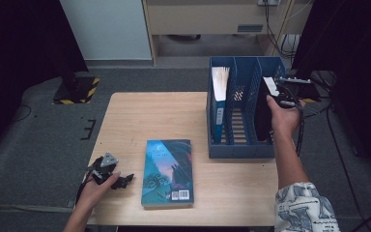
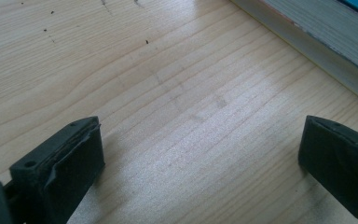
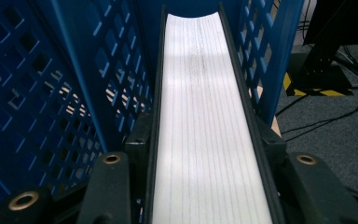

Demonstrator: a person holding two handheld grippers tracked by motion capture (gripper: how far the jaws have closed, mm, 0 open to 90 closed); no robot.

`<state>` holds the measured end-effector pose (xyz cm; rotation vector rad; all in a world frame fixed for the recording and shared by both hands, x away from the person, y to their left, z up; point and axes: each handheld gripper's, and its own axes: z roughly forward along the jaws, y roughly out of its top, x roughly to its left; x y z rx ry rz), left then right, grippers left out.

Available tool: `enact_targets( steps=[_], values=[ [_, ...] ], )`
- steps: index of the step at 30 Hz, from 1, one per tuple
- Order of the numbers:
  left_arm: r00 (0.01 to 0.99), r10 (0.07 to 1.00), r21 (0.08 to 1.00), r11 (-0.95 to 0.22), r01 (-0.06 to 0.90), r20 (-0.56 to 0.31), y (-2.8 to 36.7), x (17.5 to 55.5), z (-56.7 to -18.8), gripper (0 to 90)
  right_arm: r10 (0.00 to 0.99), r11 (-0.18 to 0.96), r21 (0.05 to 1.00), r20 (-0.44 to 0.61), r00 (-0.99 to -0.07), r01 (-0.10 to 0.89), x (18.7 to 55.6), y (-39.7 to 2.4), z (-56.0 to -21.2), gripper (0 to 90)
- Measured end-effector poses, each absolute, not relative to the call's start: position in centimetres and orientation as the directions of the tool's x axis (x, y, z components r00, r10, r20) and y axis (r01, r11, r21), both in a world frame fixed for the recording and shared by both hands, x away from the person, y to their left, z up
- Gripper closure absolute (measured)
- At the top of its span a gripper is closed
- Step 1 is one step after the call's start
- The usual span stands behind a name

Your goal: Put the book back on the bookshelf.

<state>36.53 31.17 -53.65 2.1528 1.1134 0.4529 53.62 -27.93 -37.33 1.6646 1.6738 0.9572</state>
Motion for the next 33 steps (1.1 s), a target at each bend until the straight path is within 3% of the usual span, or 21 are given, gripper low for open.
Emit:
enact_targets(
  steps=[13,20,29,33],
  values=[
    [0.577,0.817,0.694,-0.417,0.587,0.003,31.2,36.5,-53.6,0.0,0.989,-0.084,0.835,0.134,-0.054,0.544,53.0,-27.8,-37.9,47.2],
    [0.577,0.817,0.694,-0.417,0.587,0.003,31.2,36.5,-53.6,0.0,0.969,-0.158,0.828,0.234,-0.074,0.538,52.1,-27.8,-38.1,38.9],
    [0.576,0.818,0.695,-0.416,0.587,0.003,31.1,36.5,-53.7,0.0,0.934,-0.243,0.826,0.341,-0.108,0.509,50.7,-28.7,-38.0,37.3],
    [0.575,0.818,0.695,-0.416,0.587,0.003,31.1,36.5,-53.7,0.0,0.932,-0.227,0.827,0.338,-0.133,0.514,50.5,-28.2,-37.8,35.6]
  ],
)
